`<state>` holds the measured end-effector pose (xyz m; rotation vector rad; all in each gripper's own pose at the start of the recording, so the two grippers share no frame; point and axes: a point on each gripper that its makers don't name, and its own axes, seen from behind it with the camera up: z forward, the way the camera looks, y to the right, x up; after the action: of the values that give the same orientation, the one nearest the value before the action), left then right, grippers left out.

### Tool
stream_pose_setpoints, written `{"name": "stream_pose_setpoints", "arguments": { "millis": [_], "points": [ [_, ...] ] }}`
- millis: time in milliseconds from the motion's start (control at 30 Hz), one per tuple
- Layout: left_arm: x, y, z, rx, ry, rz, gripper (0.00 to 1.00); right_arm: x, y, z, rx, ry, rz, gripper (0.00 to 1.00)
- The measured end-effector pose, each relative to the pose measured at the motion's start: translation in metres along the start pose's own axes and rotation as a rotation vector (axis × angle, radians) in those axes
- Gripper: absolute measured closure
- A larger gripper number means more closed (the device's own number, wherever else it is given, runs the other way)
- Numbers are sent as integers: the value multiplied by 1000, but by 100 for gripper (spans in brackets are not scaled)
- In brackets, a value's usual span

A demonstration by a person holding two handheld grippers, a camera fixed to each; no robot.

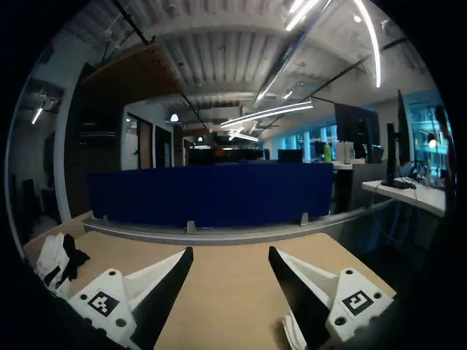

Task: Fold towel

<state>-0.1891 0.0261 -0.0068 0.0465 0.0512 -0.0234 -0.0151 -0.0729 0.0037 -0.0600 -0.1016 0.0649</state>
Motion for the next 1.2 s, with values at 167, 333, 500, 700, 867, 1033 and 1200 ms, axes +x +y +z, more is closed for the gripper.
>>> {"name": "stream_pose_setpoints", "arguments": {
  "millis": [167, 333, 500, 700, 867, 1033, 1200],
  "points": [
    [-9, 0, 1, -5, -29, -5, 7, -2, -1, -3, 4, -1, 1, 0],
    [-13, 4, 1, -16, -37, -5, 7, 0, 3, -9, 12, 3, 10, 0],
    [-13, 6, 1, -27, -39, -5, 7, 6, 10, -15, 18, 17, 12, 0],
    [-14, 5, 2, -27, -38, -4, 7, 6, 16, -16, 38, 45, 1, 0],
    [-15, 5, 2, -27, -38, -4, 7, -9, 28, -13, 43, 74, -6, 0],
    [-15, 4, 2, -27, -38, -3, 6, -33, 42, -11, 37, 86, 5, 0],
    [-15, 4, 1, -27, -37, -3, 6, -65, 53, -9, 35, 83, 36, 0]
  ]
}}
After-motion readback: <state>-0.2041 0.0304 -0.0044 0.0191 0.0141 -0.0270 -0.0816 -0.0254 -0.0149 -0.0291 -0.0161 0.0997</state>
